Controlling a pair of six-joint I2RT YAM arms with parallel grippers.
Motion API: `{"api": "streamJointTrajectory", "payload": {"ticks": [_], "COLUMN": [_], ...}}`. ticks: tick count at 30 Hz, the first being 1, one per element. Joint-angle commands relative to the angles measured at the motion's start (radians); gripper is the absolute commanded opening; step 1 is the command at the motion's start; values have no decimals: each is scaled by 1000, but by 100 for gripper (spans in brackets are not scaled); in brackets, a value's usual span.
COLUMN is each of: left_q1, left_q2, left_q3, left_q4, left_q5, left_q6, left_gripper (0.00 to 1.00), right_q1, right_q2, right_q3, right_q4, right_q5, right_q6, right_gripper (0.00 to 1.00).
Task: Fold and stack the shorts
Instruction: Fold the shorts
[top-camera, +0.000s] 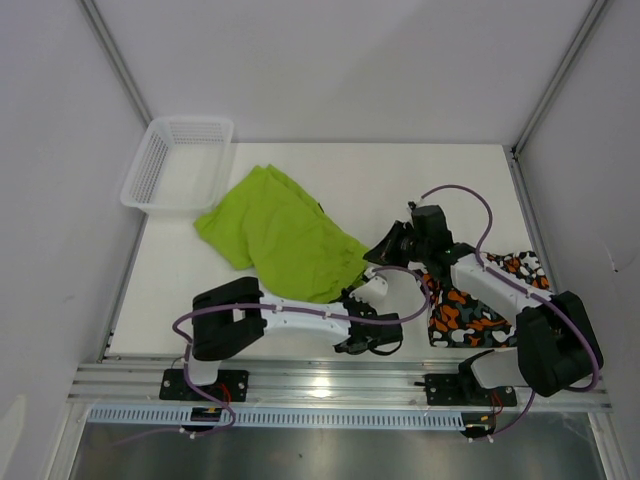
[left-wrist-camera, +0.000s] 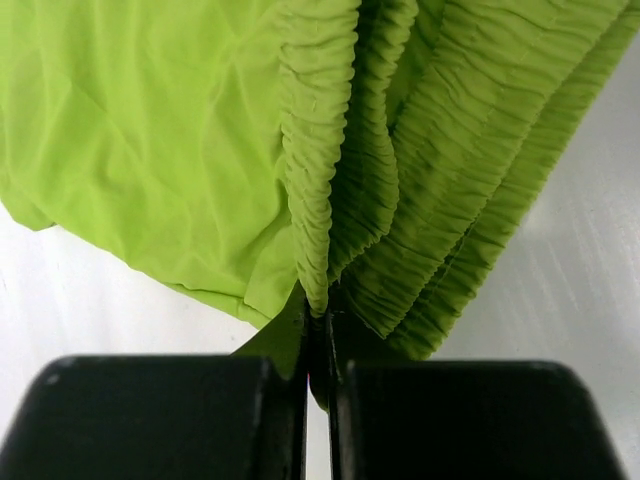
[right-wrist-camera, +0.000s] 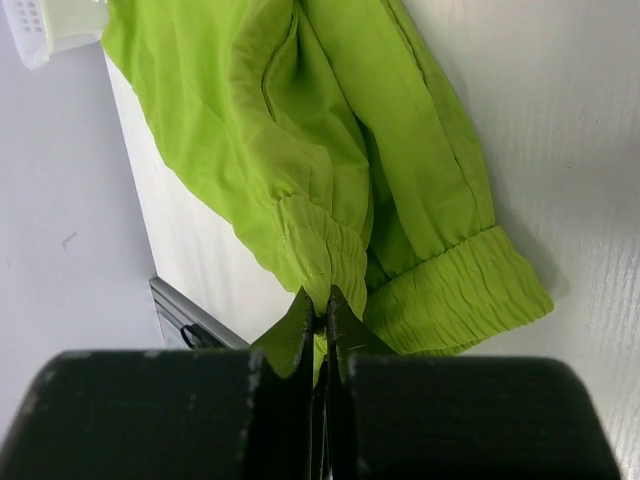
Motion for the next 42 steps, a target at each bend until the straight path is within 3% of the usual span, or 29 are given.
{"api": "streamJointTrajectory", "payload": {"ticks": [1,8,16,23,34,42], "left_q1": [-8,-8,-14,-68,-106,-192], "left_q2": [-84,-245,-198,-148,-170,-184], "left_q3": [-17,-169,-191,-175,-253,-306], "left_q4": [-46,116,110,-38,-51,-210], "left_q5": [-1,51,54,2,45,33], "left_q6": [-66,-46,-147,-350,-491,-845], "left_gripper": [0,0,0,0,0,0], "right_q1": [-8,4,103,185,276,297], "right_q2": [-20,-132,-161,-172,-91,50], "right_q3": [20,-180,-295,-367,-434,-438], "right_q4": [19,75,121,114,175,241], "right_q5": [-5,69,195,283,362,403], "right_q6": [32,112,167,210,253,244], "right_gripper": [0,0,0,0,0,0]}}
